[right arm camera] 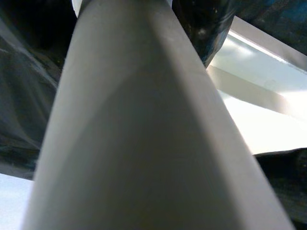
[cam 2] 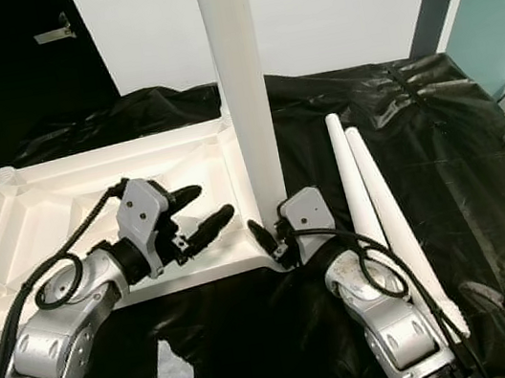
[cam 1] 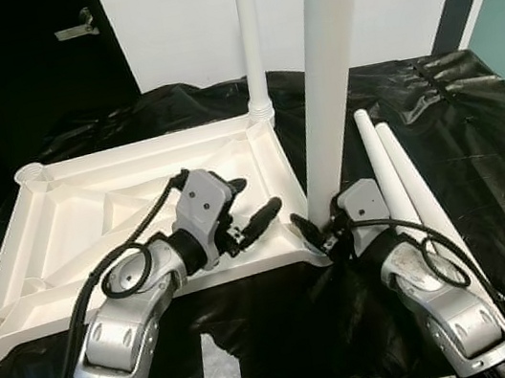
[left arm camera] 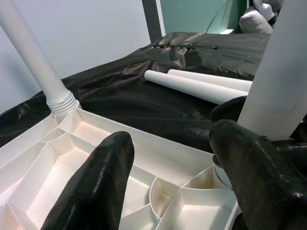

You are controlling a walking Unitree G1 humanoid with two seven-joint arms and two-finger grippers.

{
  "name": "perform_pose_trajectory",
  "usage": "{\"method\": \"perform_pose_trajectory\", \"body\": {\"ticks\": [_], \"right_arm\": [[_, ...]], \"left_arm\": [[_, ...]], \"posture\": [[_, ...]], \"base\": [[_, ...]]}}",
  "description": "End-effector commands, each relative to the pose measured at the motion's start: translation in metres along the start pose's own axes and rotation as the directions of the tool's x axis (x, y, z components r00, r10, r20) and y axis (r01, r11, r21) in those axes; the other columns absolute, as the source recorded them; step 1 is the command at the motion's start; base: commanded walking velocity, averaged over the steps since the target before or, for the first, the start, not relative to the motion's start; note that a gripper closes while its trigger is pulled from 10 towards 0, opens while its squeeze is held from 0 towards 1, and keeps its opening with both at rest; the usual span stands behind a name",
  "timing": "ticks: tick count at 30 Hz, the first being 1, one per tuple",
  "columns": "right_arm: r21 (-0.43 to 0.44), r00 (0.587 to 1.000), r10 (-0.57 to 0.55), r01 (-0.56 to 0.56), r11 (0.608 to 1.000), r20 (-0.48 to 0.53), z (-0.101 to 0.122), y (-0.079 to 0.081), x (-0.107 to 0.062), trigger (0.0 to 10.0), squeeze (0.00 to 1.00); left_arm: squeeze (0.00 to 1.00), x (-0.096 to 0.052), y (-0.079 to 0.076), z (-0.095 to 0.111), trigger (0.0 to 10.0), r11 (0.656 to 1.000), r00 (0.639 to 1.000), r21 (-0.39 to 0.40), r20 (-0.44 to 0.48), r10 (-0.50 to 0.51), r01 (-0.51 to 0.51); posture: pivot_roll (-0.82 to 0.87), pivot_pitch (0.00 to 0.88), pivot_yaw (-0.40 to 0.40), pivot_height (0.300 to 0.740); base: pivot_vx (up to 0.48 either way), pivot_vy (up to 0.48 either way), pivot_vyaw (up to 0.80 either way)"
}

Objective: Building children table

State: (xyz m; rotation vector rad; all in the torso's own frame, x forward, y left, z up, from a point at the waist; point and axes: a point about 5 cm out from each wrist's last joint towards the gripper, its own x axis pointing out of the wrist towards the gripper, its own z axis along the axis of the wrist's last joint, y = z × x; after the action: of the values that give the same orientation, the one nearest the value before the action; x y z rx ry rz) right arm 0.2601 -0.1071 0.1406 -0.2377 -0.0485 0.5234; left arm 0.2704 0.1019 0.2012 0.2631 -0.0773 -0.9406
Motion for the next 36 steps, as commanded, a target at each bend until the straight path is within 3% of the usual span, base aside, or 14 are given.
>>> {"method": "perform_pose_trajectory", "body": {"ticks": [1,3,5,8,10,15,19,24,31,33,36], "right_arm": [[0.054,0.992,0.020,-0.013,0.998,-0.127,-0.029,0.002,-0.008,10.0,0.00],[0.119,0.993,0.025,-0.012,0.993,-0.113,-0.030,0.003,-0.010,10.0,0.00],[0.121,0.993,0.026,-0.012,0.993,-0.112,-0.030,0.003,-0.010,10.0,0.00],[0.259,0.991,0.000,0.034,0.965,-0.131,-0.032,-0.006,-0.008,10.0,0.00],[0.290,0.989,0.008,0.036,0.956,-0.148,-0.030,-0.009,-0.005,10.0,0.00],[0.323,0.971,0.004,0.075,0.943,-0.239,-0.036,-0.017,-0.001,10.0,0.00],[0.331,0.968,-0.003,0.089,0.940,-0.251,-0.036,-0.025,0.000,10.0,0.00],[0.425,0.967,-0.032,0.141,0.894,-0.253,-0.034,-0.032,0.002,10.0,0.00],[0.478,0.953,-0.109,0.238,0.846,-0.283,-0.038,-0.041,0.000,10.0,0.00],[0.474,0.952,-0.111,0.240,0.847,-0.284,-0.038,-0.041,0.000,10.0,0.00],[0.255,0.962,-0.066,0.136,0.957,-0.266,-0.033,-0.034,0.000,10.0,0.00]], "left_arm": [[0.00,0.000,-0.001,-0.002,10.0,0.999,0.999,0.009,-0.012,-0.035,0.035],[0.00,0.000,0.000,-0.002,10.0,0.999,0.999,0.009,-0.014,-0.035,0.035],[0.00,0.000,0.000,-0.002,10.0,0.999,0.999,0.009,-0.014,-0.034,0.035],[0.00,-0.001,0.000,-0.003,10.0,0.999,0.999,0.011,-0.015,-0.032,0.032],[0.00,0.000,0.000,-0.003,10.0,0.999,0.999,0.011,-0.014,-0.032,0.032],[0.00,0.000,0.000,-0.003,10.0,0.999,0.999,0.012,-0.013,-0.031,0.031],[0.00,0.001,-0.001,-0.003,10.0,0.999,0.999,0.012,-0.012,-0.032,0.032],[0.00,0.001,-0.001,-0.002,10.0,0.999,1.000,0.013,-0.011,-0.030,0.030],[0.00,0.000,0.000,-0.002,10.0,1.000,1.000,0.014,-0.009,-0.028,0.028],[0.00,0.000,0.000,-0.002,10.0,1.000,1.000,0.014,-0.010,-0.028,0.028],[0.00,0.001,0.000,-0.002,10.0,0.999,0.999,0.013,-0.010,-0.032,0.032]], "posture": [[-0.03,0.024,0.015,0.740],[-0.03,0.024,0.015,0.740],[-0.03,0.024,0.015,0.740],[-0.02,0.016,0.014,0.740],[-0.02,0.011,0.012,0.740],[-0.02,0.003,0.008,0.740],[-0.02,0.002,0.004,0.740],[-0.02,0.000,0.002,0.740],[-0.02,0.000,0.004,0.740],[-0.03,0.000,0.007,0.740],[-0.03,0.000,0.009,0.740]], "base": [[0.000,0.000,0.00],[0.000,0.000,0.00],[0.000,0.000,0.00],[0.000,0.000,0.00],[0.000,0.000,0.00],[0.000,0.000,0.00],[0.000,0.000,0.00],[0.000,0.000,0.00],[0.000,0.000,0.00],[0.000,0.000,0.00],[0.000,0.000,0.00]]}}
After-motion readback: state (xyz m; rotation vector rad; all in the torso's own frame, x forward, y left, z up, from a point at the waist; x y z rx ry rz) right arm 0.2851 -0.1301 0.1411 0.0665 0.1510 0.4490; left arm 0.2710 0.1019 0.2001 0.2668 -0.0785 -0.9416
